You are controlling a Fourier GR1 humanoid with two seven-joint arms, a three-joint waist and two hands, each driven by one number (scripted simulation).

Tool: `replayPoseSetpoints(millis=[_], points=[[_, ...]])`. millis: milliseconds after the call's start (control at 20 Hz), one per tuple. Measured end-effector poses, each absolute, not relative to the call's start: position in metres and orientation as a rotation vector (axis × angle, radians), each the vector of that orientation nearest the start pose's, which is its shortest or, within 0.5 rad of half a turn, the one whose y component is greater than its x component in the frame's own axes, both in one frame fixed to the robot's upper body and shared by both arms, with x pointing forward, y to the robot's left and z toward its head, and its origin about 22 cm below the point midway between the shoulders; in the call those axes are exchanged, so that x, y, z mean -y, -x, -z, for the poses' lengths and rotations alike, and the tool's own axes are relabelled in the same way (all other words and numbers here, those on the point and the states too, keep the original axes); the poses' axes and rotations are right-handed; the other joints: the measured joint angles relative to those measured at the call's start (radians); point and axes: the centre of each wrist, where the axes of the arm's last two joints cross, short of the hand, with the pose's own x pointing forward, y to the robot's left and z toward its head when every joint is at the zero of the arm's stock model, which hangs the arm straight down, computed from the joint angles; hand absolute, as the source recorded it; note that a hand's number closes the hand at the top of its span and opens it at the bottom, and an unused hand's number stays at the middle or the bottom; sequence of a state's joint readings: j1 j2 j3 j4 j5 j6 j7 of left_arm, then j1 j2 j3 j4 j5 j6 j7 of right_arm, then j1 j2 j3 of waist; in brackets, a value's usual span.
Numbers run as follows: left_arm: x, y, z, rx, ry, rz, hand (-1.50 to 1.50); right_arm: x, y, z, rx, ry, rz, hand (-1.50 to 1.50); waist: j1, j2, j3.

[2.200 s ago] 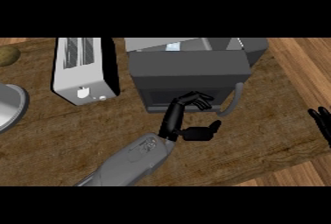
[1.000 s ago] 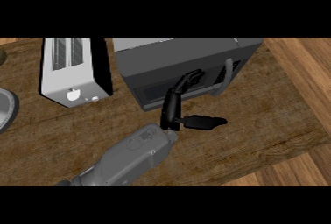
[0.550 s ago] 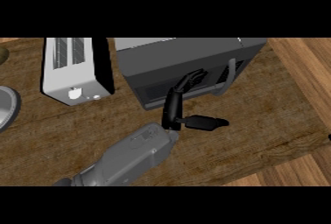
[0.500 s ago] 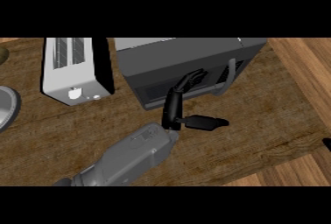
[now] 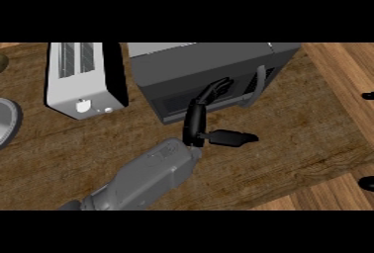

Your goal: Pick up the milk, place it into the microwave and close the microwave

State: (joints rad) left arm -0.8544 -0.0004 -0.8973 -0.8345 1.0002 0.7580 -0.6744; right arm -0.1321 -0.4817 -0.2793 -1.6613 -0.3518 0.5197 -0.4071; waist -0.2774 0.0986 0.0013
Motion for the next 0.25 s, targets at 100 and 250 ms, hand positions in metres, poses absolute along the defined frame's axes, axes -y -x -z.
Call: replayPoseSetpoints(millis=[100,250], points=[[-0.0044,-0.3211,-0.0146,1.849,0.151,0.035,-1.50,0.3751,-0.2606,-0.1255,2.211,-0.237,-0.431,-1.50,-0.002,-0.001,0.000],[-0.0050,-0.3214,-0.0135,1.854,0.150,0.028,-1.50,0.3791,-0.2644,-0.1277,2.206,-0.267,-0.422,-1.50,-0.006,-0.002,0.000]])
